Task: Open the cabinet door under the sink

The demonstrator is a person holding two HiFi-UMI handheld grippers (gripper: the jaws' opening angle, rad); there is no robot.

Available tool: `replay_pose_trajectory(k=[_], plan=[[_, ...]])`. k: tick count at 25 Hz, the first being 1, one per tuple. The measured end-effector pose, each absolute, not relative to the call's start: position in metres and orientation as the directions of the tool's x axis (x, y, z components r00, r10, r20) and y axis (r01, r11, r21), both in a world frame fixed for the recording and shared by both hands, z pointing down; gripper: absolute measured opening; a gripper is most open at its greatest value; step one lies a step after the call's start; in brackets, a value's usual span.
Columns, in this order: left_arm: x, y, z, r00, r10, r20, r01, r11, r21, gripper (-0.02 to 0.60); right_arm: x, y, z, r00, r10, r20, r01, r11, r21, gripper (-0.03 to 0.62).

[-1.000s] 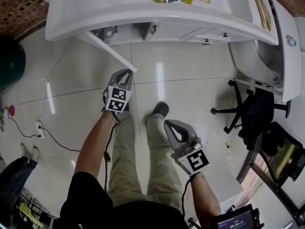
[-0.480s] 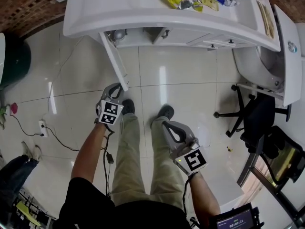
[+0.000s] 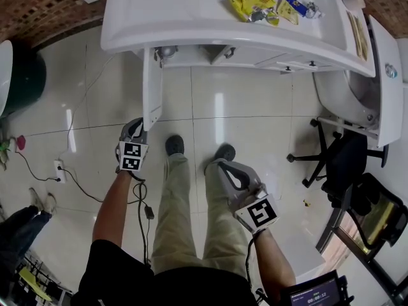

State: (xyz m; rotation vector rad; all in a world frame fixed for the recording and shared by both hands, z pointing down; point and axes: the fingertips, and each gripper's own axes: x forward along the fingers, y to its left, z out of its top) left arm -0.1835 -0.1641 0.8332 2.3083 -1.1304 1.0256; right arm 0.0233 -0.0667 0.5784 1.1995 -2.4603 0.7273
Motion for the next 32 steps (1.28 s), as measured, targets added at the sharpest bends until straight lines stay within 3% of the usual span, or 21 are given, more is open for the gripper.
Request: replay_pose_trajectory(k=[13,20,25,32], plan=[[-0.189,-0.16,0.833,0.404,-0.491,0.772,-0.807,-0.589,0.048,0.057,0.009,-0.075,0.562,-0.615,-0.631,0.474,-0.783,0.559,-0.273,-0.009],[-0.201,-0.135,0.822,0.421,-0.462,0.781,-0.838,-0.528,0.14,0.015,-0.006,-0.078,0.532,-0.608,-0.647,0.459,-0.784,0.58,-0.222,-0.009],[-0.204,-0.111,0.768,0.449,-0.501,0.74,-0.854,-0.483,0.192,0.015,-0.025,-0.075,0.49,-0.621,-0.653,0.433,-0.771,0.608,-0.189,-0.009],[-0.18,-0.085,0.626,0.527,-0.636,0.564,-0.842,-0.478,0.25,0.015,-0.018,-0.043,0.45,-0.638,-0.649,0.415,-0.754,0.635,-0.166,-0.009]])
